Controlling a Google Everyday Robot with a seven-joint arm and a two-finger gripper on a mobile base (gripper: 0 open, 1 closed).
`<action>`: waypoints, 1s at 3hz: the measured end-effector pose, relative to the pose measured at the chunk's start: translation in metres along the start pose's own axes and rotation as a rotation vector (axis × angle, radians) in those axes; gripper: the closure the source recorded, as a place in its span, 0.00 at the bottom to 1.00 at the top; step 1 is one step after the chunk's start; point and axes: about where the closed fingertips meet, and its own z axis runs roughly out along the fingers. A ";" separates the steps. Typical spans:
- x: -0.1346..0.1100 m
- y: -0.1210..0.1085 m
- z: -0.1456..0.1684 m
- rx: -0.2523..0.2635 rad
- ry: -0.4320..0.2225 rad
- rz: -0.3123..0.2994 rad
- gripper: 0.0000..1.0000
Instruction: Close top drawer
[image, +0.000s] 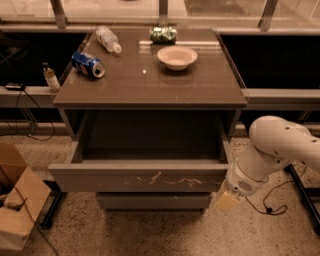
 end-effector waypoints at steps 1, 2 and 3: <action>-0.027 -0.060 0.012 0.006 -0.019 -0.015 1.00; -0.027 -0.060 0.013 0.005 -0.020 -0.015 1.00; -0.048 -0.082 0.004 0.071 -0.041 -0.047 1.00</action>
Offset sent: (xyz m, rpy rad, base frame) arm 0.3173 0.0309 -0.0507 0.0611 -0.1450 0.0404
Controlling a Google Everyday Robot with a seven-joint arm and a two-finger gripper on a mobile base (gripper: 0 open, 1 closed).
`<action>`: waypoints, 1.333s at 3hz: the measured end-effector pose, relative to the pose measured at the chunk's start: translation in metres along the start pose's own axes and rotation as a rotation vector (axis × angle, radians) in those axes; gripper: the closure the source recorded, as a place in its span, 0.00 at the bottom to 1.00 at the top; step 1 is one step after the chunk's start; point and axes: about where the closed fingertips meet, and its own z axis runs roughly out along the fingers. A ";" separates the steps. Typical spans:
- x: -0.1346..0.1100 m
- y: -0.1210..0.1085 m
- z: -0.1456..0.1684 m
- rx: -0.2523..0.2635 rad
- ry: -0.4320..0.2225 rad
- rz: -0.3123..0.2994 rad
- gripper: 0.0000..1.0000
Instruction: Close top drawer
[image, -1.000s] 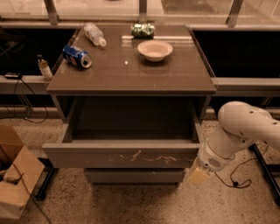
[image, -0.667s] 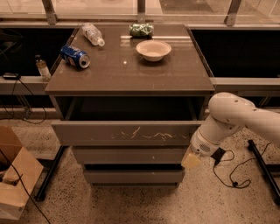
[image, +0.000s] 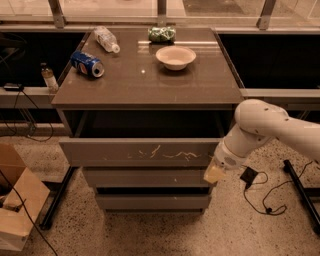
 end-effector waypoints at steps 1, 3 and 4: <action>-0.022 -0.025 -0.014 0.087 0.001 -0.044 1.00; -0.047 -0.041 -0.034 0.211 -0.025 -0.077 0.59; -0.054 -0.039 -0.040 0.218 -0.053 -0.090 0.36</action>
Offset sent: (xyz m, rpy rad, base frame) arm 0.0749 0.0121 0.0490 -0.0863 -0.2576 0.0062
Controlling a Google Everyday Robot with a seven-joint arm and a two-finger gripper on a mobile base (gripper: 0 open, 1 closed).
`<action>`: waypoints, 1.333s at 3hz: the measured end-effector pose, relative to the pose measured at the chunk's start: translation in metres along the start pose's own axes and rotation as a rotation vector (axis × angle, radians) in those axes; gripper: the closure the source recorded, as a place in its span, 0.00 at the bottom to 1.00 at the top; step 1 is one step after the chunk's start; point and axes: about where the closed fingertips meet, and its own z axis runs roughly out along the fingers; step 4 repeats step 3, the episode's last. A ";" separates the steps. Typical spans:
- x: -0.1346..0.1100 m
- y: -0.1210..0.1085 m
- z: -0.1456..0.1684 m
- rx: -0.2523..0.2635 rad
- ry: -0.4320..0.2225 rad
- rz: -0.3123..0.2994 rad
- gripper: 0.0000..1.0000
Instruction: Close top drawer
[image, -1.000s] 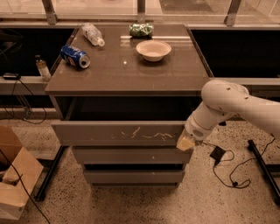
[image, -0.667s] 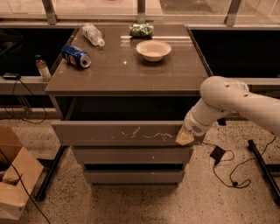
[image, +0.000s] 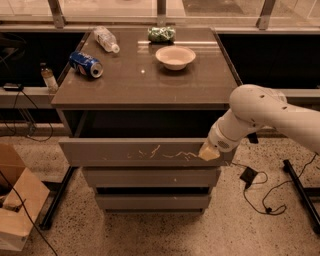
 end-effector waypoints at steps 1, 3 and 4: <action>0.000 0.000 0.000 0.000 0.000 0.000 0.12; 0.000 0.000 0.000 0.000 0.000 0.000 0.00; 0.000 0.000 0.000 0.000 0.000 0.000 0.00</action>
Offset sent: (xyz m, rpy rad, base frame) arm -0.0001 0.0001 0.0000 0.0004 0.0001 0.0003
